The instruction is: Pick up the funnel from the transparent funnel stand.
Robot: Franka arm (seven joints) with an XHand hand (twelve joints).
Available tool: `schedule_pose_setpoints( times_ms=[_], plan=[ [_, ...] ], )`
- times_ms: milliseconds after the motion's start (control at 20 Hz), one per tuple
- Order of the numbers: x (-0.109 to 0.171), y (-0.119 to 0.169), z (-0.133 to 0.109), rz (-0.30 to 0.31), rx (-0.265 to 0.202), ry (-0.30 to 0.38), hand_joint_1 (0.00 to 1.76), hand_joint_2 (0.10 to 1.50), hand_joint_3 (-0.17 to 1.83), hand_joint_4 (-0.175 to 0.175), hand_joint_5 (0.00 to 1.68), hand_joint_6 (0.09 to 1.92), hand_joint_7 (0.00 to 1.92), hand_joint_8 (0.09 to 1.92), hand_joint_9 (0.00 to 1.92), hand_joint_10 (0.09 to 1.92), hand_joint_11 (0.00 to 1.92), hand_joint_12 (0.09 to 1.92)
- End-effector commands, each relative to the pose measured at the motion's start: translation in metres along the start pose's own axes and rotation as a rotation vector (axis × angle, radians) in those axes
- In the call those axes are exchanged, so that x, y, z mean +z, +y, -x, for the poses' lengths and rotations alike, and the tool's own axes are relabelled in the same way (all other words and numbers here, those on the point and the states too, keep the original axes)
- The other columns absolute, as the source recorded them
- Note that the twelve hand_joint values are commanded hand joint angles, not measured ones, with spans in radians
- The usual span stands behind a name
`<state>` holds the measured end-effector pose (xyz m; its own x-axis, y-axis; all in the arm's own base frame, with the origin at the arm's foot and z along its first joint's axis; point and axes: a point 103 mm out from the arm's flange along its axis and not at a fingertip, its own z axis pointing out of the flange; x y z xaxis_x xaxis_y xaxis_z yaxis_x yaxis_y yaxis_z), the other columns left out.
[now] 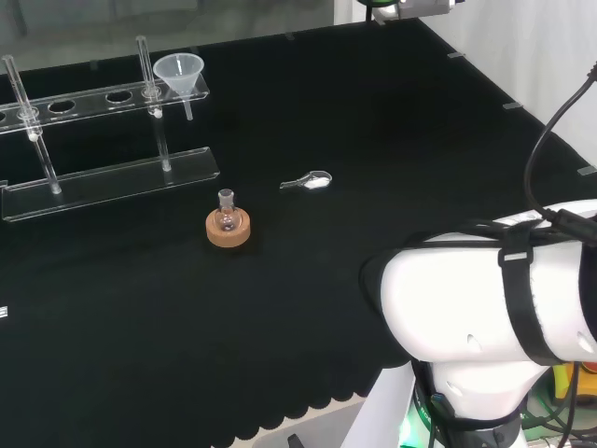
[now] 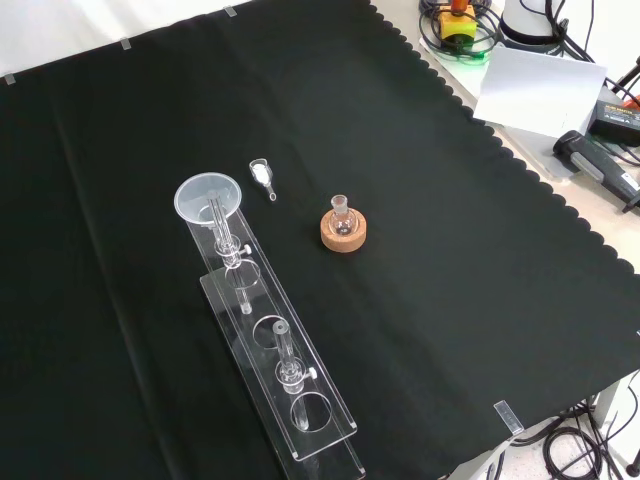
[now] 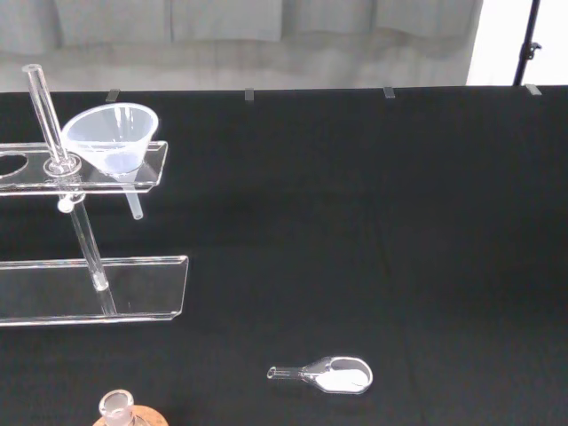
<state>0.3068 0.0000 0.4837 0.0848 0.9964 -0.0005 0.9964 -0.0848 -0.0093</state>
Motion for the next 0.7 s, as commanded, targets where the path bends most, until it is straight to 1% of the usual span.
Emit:
schedule_pose_setpoints(
  times_ms=[50,350,450,700],
  plan=[
    [0.0,0.0,0.0,0.011,0.001,-0.008,0.01,1.22,0.29,0.023,0.26,0.09,0.12,0.56,0.3,0.63,0.26,1.31],
    [0.001,0.001,0.001,0.013,0.007,-0.007,0.0,1.22,0.29,0.022,0.27,0.09,0.14,0.57,0.32,0.62,0.3,1.29],
    [0.002,0.003,0.002,0.008,0.015,-0.01,0.0,1.22,0.29,0.022,0.27,0.09,0.14,0.57,0.32,0.62,0.3,1.29],
    [0.01,0.024,0.006,-0.016,0.044,-0.006,0.0,1.22,0.29,0.022,0.27,0.09,0.14,0.57,0.32,0.62,0.3,1.29]
  ],
)
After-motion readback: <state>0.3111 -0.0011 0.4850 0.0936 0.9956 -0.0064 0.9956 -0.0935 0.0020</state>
